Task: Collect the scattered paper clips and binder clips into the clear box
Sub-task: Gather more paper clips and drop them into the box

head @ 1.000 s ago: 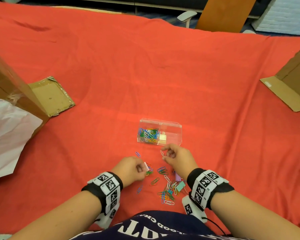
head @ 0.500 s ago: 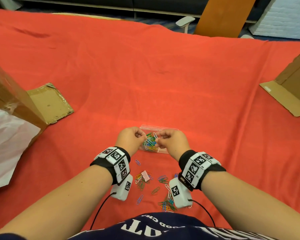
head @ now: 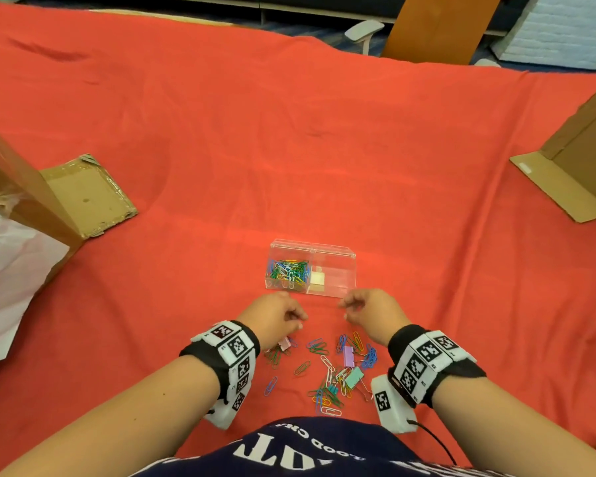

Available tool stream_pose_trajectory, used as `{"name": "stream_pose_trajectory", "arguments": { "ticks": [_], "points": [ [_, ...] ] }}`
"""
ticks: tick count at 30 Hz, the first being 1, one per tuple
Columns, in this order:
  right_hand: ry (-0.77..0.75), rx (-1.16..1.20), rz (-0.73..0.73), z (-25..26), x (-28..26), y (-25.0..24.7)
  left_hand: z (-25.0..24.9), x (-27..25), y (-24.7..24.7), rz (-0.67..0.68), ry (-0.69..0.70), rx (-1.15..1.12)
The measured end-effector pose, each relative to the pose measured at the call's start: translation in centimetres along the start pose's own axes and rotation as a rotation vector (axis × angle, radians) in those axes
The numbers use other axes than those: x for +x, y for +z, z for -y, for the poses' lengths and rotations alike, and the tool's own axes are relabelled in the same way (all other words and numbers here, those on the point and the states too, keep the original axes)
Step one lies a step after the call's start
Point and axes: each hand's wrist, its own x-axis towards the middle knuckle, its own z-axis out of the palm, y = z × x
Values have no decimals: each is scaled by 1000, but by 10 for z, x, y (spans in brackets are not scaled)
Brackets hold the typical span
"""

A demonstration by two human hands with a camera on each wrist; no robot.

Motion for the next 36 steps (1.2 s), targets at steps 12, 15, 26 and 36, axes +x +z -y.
{"name": "stream_pose_trajectory", "arguments": {
  "ticks": [12, 15, 26, 36],
  "points": [
    [-258, -541, 96, -41, -28, 16, -20, 1, 60, 127, 109, 318],
    [-232, -533, 111, -47, -33, 17, -21, 3, 64, 112, 81, 331],
    [-117, -409, 48, -43, -33, 16, -15, -4, 53, 35, -6, 216],
    [-213, 67, -124, 30, -9, 1, -27, -3, -2, -315, 15, -48]
  ]
}}
